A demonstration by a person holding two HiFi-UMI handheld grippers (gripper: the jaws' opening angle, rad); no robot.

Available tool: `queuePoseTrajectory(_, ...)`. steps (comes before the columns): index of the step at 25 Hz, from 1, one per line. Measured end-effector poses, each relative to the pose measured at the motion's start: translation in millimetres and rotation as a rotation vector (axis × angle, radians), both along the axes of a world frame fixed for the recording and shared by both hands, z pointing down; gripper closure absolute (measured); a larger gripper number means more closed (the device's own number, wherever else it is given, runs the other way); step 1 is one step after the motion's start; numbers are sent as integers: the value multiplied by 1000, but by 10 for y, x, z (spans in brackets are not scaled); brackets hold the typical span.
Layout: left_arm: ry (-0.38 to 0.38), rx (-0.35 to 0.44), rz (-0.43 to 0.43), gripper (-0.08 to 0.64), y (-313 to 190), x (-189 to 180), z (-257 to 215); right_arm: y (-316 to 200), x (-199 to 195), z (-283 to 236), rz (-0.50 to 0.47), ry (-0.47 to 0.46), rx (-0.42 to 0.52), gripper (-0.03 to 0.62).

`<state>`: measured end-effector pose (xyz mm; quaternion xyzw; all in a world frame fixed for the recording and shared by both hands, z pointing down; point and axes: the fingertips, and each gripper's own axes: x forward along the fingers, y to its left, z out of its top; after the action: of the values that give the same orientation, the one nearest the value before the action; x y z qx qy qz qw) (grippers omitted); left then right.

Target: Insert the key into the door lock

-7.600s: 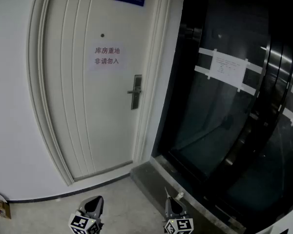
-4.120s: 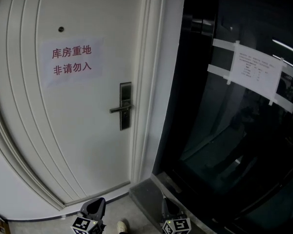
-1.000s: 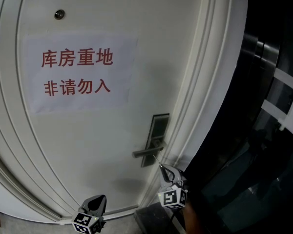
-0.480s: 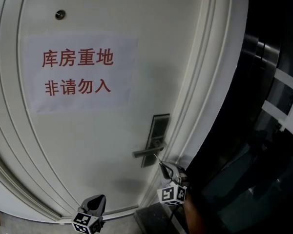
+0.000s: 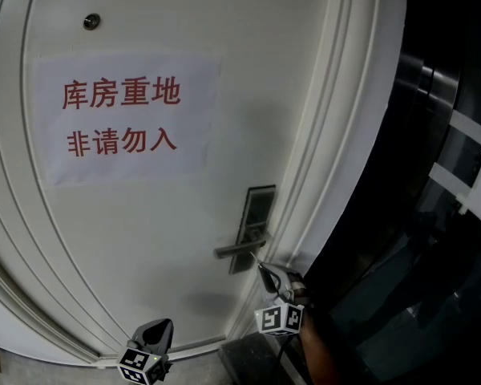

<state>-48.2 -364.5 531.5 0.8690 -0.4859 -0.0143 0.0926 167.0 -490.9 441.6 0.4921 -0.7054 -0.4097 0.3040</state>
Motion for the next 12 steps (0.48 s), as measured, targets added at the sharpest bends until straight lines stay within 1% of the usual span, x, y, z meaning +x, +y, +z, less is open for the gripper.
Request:
queuePoseTrajectory(4,2,-1,-6,557,-20,-24,9,3,-54,-54,1,4,-10,581)
queuePoseTrajectory(7,3,-2,-7,557,-21,-37,13,-66,-2,29,13,42,10,581)
queuePoseTrajectory(12,0,-7,-18,557,-54,-98,169,-59,-41,-4,15,57,5,581)
